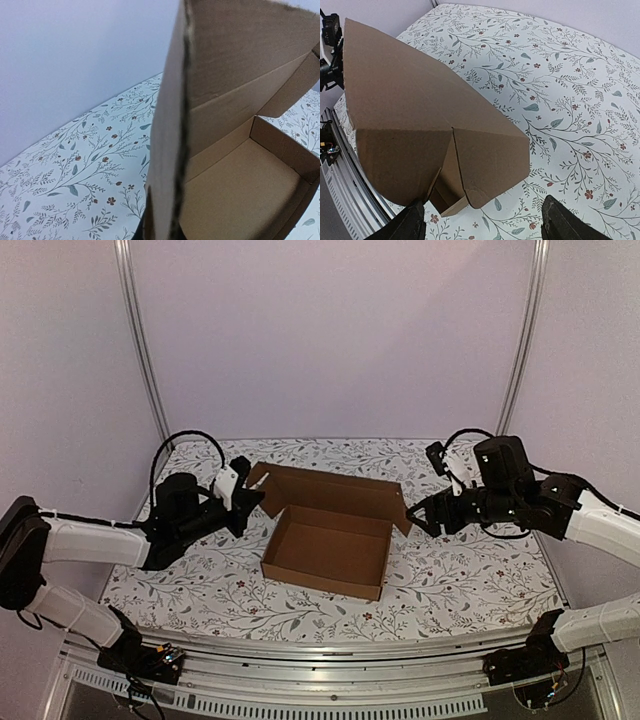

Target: Fold the paper box

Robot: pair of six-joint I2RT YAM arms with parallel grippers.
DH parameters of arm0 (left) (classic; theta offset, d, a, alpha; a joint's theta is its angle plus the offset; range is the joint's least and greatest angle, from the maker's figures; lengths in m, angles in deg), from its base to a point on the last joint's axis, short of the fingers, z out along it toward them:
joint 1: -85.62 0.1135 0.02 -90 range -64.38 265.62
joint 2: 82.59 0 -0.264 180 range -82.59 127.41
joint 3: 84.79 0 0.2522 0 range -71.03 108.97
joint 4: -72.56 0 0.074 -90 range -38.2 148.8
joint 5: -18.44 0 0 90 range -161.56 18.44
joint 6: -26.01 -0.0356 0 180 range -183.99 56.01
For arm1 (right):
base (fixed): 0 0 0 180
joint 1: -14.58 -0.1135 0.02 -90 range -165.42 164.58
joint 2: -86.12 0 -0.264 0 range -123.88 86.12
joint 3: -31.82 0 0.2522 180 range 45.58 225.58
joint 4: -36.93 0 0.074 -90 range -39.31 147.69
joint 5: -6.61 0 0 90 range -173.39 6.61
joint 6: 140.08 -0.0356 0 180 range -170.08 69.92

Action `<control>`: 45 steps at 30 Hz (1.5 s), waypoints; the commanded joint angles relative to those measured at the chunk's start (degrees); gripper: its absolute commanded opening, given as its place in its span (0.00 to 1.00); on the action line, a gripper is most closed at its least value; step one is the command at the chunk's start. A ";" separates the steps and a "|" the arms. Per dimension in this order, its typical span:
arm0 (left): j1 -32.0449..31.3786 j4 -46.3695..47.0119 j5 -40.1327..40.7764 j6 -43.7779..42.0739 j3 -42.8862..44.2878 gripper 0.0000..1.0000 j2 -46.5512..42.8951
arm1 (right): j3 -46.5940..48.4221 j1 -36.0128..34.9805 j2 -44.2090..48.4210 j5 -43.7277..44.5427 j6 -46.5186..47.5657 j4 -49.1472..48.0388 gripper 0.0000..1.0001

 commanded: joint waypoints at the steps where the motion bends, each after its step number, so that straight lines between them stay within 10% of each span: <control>1: -1.97 -8.45 5.68 3.18 2.59 0.00 -1.69 | -0.96 -0.29 0.76 -1.65 7.41 -1.16 0.79; 13: -5.42 -15.51 10.49 4.95 2.47 0.00 -4.50 | -8.92 -0.28 0.30 1.46 21.26 -15.75 0.72; 45: -5.95 -17.68 9.61 4.43 3.74 0.00 -5.14 | -10.37 3.79 -6.37 -2.11 23.88 -27.81 0.04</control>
